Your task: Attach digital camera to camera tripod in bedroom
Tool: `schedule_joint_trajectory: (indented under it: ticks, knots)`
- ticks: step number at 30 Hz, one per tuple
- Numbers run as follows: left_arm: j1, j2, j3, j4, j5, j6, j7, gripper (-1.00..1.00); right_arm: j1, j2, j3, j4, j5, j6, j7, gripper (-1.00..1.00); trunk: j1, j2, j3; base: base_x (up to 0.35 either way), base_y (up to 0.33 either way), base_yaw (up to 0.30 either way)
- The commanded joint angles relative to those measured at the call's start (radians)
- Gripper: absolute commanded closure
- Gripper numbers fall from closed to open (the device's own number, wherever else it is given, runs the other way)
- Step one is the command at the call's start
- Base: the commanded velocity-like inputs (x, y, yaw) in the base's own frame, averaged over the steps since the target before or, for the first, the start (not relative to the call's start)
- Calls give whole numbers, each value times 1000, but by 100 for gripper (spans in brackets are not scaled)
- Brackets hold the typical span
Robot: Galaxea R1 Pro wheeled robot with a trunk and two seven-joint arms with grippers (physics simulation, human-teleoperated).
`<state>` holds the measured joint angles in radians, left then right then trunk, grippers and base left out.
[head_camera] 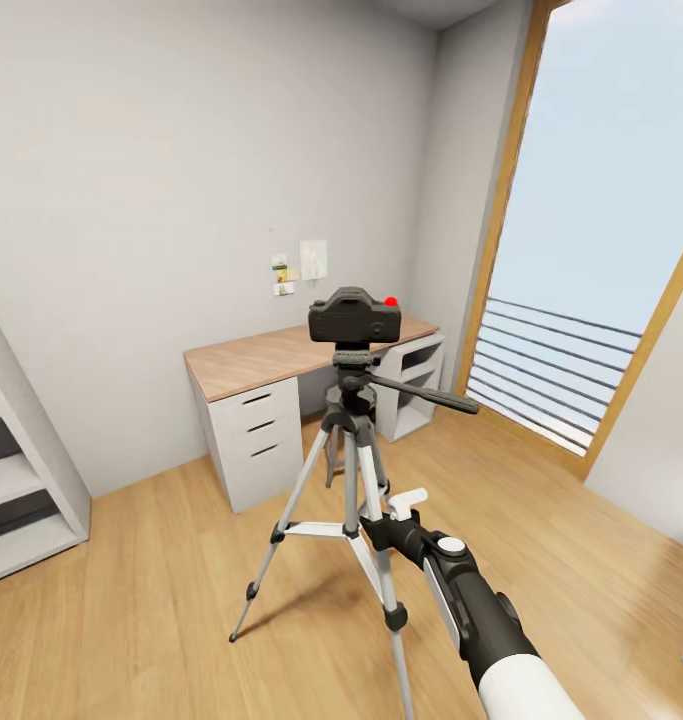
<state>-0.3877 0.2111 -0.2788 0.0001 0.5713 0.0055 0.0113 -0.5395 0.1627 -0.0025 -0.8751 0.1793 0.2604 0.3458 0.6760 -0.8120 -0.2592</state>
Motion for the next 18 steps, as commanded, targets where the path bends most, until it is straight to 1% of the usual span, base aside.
schedule_joint_trajectory:
  ticks: [1, 3, 4, 6, 7, 9, 13, 14, 15, 16, 18]
  knots:
    - [9, -9, -8, 0, 10, 6, 31, -100, 0, -1, -1, -1, 45, 2, 4, 100, 0, -1, -1, 0, 0, 0]
    - [26, -25, -8, 0, 11, 18, 79, -100, 0, -2, -1, -1, 45, 3, 3, 100, 0, -1, -1, 0, 0, 0]
    - [42, -40, -8, 0, 13, 28, 113, -100, 0, -2, -1, -1, 45, 3, 3, 100, 0, -1, -1, 0, 0, 0]
    - [57, -54, -8, 0, 13, 33, 135, -100, 0, -3, -1, -1, 45, 4, 3, 100, 0, -1, -1, 0, 0, 0]
    - [73, -66, -8, 0, 14, 34, 149, -100, 0, -3, -1, -1, 46, 5, 3, 100, 0, -1, -1, 0, 0, 0]
    - [95, -82, -8, 0, 14, 33, 162, -100, 0, -3, -1, -1, 46, 6, 3, 100, 0, -1, -1, 0, 0, 0]
    - [114, -101, -8, 0, 14, 27, 169, -100, 0, -3, -1, -1, 46, 5, 1, 100, 0, -1, -1, 0, 0, 0]
    - [118, -109, -8, 0, 14, 26, 171, -100, 0, -3, -1, -1, 46, 4, 1, 100, 0, -1, -1, 0, 0, 0]
    - [120, -113, -8, 0, 15, 25, 171, -100, 0, -3, -1, -1, 46, 4, 0, -100, 0, -1, -1, 0, 0, 0]
    - [123, -124, -8, 0, 15, 24, 172, -100, 0, -3, -1, -1, 45, 5, 0, -100, 0, -1, -1, 0, 0, 0]
    - [125, -133, -8, 0, 16, 23, 173, -100, 0, -3, -1, -1, 45, 6, 0, -100, 0, -1, -1, 0, 0, 0]
